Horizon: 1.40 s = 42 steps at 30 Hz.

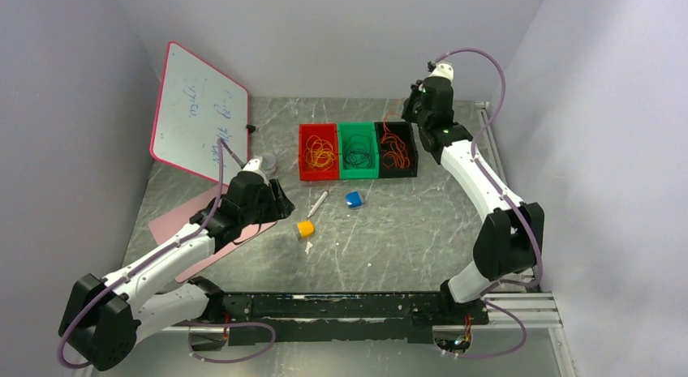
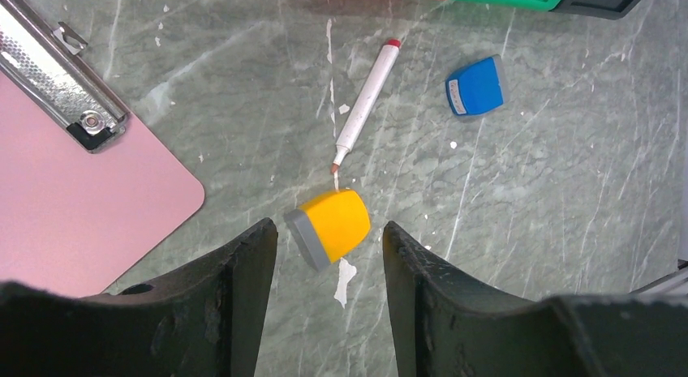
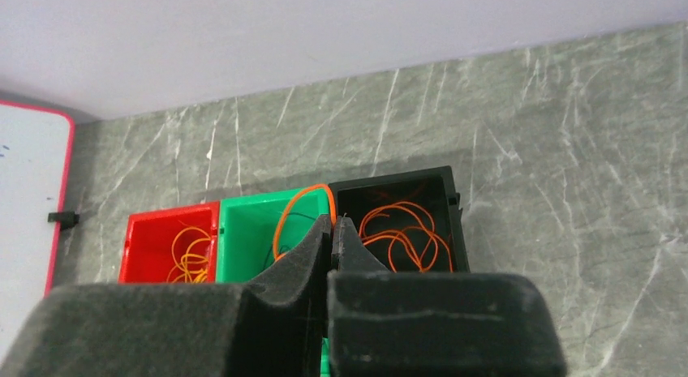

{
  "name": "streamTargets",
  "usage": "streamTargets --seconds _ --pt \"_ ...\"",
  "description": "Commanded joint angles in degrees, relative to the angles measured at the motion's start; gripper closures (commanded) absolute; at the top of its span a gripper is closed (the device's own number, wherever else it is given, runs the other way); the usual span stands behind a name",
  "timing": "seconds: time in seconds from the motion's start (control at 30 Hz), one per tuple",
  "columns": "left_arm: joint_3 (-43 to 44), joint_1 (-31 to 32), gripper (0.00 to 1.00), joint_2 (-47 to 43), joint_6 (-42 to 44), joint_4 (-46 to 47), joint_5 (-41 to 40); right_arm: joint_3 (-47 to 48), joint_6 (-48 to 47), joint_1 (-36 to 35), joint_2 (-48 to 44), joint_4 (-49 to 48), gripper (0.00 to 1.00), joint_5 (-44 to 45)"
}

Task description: Untangle the cables

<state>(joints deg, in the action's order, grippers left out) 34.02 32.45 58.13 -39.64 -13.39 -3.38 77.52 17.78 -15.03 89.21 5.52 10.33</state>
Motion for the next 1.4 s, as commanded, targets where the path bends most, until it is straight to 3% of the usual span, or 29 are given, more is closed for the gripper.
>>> streamTargets --seconds 0.0,0.47,0.83,1.37 --pt "1.84 -0.62 0.44 0.64 0.88 0.06 1.16 -0.09 0.39 0.51 1.5 -2.49 1.0 -1.48" --pt "2.27 -0.54 0.45 1.54 1.99 0.04 1.69 1.53 -0.24 0.91 8.66 5.33 1.0 11.61" --pt "2.4 -0.56 0.45 0.08 2.5 -0.38 0.99 8.14 -3.75 0.93 20.75 10.08 1.0 3.45" --pt "2.71 -0.55 0.44 -0.13 3.22 -0.81 0.92 16.78 -5.49 0.85 34.46 14.38 1.0 6.46"
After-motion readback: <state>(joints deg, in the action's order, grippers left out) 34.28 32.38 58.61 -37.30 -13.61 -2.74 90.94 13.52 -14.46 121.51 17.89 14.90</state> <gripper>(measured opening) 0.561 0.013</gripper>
